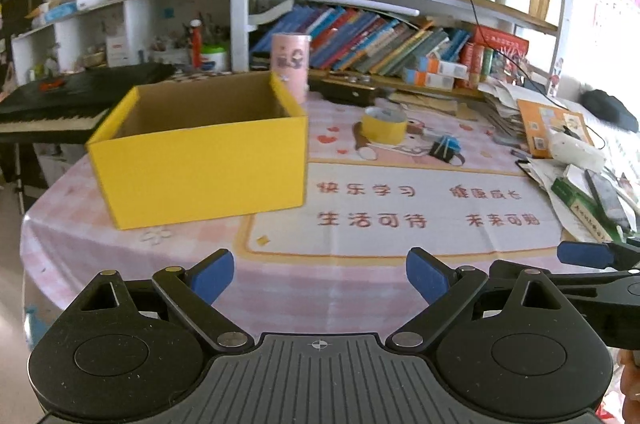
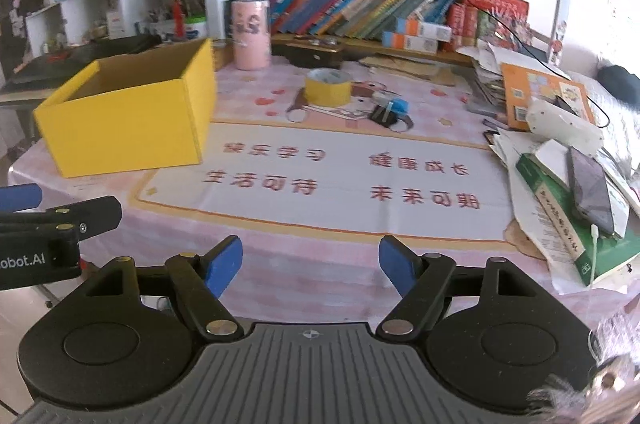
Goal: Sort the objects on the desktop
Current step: 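Withdraw both open tools from the box back toward the desk items, then grasp the black binder clip with the left tool while the right tool grasps the blue eraser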
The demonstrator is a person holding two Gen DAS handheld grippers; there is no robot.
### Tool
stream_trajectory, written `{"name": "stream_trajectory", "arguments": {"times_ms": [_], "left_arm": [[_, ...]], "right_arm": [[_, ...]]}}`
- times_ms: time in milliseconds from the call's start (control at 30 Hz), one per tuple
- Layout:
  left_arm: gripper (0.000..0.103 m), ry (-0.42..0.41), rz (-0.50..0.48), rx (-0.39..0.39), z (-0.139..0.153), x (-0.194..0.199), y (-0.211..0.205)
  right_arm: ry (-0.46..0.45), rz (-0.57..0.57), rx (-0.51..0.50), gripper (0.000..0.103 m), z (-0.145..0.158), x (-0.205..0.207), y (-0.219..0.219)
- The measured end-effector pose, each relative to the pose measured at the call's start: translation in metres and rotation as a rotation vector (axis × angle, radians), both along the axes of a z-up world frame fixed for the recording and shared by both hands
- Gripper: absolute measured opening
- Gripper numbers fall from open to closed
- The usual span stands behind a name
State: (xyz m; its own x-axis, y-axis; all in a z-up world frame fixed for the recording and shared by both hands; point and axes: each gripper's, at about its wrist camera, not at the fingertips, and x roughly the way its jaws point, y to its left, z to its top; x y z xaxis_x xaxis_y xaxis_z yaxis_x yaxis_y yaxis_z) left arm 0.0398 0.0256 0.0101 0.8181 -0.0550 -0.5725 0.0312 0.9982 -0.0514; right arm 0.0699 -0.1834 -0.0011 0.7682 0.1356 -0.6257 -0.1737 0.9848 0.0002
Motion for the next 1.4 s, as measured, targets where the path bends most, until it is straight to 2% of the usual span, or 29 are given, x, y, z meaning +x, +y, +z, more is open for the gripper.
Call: {"name": "stream_trajectory", "arguments": {"times_ms": [400,767,1167,1400], "left_arm": [[0.095,0.075,-0.062,0.007,-0.014,0.05,-0.051],[0.095,0.121,-0.091,-0.025,-0.022,0.096,-0.095],[0.095,0.102,-0.024,-0.022,-0.019,0.13,-0.127],[0.093,0.085,-0.036,0.011,-0.017,0.156,-0.143]], "right_arm": [[0.062,-0.026,-0.004,0.074,-0.009,0.048,-0.043],[0.07,-0.038,-0.002,0.074,-0.008,0.095,-0.088],[0.049,-0.015,0.028,0.074,-0.007,0.139,-0.127],[0.013,-0.038,0.067,0.074,-0.002,0.166,-0.143]]}}
